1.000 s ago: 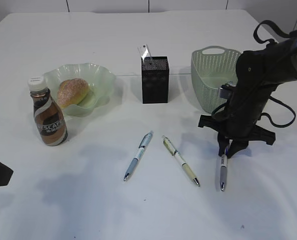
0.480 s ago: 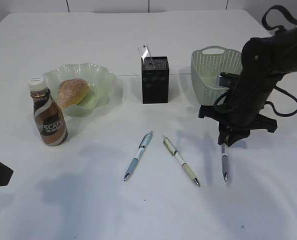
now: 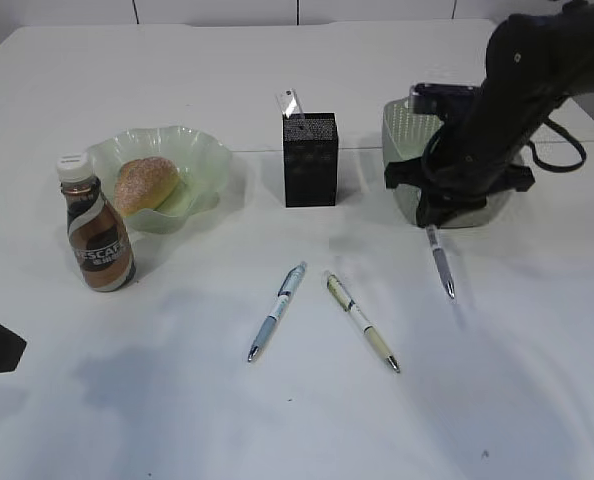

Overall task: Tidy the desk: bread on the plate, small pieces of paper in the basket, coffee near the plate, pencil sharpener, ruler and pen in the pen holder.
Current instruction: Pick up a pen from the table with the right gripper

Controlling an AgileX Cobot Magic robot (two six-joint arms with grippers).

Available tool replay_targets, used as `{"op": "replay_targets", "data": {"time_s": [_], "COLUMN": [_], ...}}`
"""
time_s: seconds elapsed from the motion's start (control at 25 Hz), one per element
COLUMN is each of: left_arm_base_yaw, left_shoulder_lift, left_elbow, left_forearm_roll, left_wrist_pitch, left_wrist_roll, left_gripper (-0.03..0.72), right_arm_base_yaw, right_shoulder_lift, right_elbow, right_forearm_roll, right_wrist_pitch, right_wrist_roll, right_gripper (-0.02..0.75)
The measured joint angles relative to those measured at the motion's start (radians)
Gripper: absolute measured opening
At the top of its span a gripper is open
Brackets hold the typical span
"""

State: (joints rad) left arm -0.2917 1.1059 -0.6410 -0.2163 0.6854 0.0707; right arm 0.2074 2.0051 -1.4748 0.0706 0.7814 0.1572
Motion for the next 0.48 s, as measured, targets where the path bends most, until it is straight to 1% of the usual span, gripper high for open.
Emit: {"op": "replay_targets", "data": {"time_s": [0.24,0.4,0.48], "left_arm_base_yaw": [0.0,0.0,0.0], "left_shoulder_lift": [0.0,0.0,0.0], "left_elbow": [0.0,0.0,0.0], "left_forearm_roll": [0.0,0.0,0.0], "left_wrist_pitch": [0.0,0.0,0.0], "left_wrist_roll": [0.0,0.0,0.0], "left_gripper": [0.401,0.401,0.401], "right_arm_base_yaw": [0.0,0.0,0.0], "right_shoulder_lift": [0.0,0.0,0.0], "right_elbow": [-0.155,-0.209,-0.209], "right_forearm_roll": [0.038,0.092,0.092], "right_wrist_pitch": [0.002,-0.04,-0.04], "right_wrist_roll": [-0.118,-0.199,-0.199], "right_gripper": [0.111,0.111,0.111]}}
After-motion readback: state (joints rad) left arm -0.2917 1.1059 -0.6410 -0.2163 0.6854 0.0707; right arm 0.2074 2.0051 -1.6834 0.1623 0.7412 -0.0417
